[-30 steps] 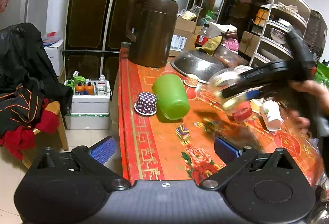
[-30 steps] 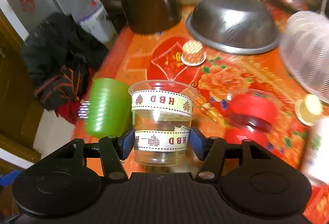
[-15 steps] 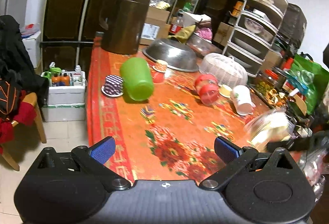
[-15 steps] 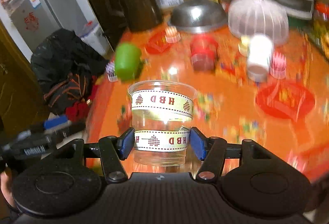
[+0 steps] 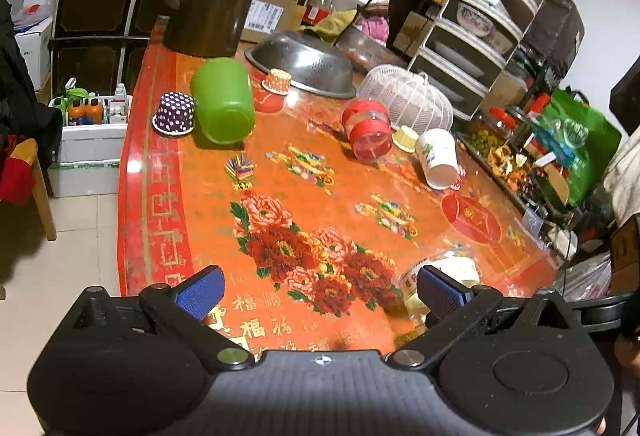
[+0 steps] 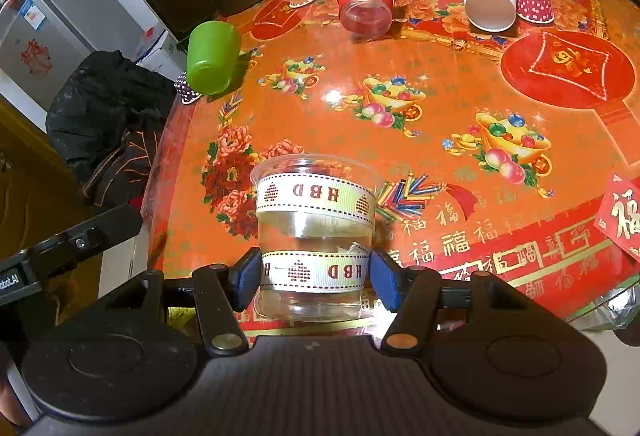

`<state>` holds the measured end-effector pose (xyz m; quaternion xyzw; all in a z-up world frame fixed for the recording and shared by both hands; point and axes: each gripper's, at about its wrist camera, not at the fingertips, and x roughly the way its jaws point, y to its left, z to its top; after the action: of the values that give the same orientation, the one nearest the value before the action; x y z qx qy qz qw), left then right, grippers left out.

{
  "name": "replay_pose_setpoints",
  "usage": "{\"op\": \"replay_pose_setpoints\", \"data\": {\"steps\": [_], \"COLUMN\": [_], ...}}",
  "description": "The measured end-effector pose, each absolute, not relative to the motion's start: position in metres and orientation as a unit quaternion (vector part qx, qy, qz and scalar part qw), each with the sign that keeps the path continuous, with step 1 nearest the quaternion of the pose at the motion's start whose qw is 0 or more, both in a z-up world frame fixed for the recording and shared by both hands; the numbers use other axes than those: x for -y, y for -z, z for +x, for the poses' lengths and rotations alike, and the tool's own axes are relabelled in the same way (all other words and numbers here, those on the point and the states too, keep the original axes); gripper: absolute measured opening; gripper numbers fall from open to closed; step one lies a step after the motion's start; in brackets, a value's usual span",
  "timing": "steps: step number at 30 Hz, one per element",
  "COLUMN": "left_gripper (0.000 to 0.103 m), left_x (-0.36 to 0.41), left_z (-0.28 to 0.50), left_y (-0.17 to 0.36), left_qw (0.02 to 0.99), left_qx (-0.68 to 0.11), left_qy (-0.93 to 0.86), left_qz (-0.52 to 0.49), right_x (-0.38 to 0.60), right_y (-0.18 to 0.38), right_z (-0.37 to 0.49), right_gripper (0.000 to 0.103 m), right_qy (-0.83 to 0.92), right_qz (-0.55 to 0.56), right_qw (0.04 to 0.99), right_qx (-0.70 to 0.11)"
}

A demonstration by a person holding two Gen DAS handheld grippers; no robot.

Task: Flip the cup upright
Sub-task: 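Lift the HBD cup with the right tool toward the left tool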

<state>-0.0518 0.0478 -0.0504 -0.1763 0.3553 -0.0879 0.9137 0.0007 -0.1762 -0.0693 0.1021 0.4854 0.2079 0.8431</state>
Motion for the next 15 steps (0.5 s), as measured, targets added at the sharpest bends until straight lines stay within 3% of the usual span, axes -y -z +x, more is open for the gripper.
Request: {"op": "replay_pose_setpoints", "data": {"steps": [15], "left_gripper": [0.103], "left_x": [-0.021], "left_z": [-0.013], "left_y": [0.059], "left_qw": [0.867], "left_qx": [-0.415], "left_qy": [0.157], "left_qz": [-0.225], "right_x": [0.187], "right_y": [0.076], "right_z": [0.002], "right_gripper": [0.060], "right_qy": [-0.226], "right_qz": [0.125], "right_qw": [0.841], "right_qx": [-0.476]}}
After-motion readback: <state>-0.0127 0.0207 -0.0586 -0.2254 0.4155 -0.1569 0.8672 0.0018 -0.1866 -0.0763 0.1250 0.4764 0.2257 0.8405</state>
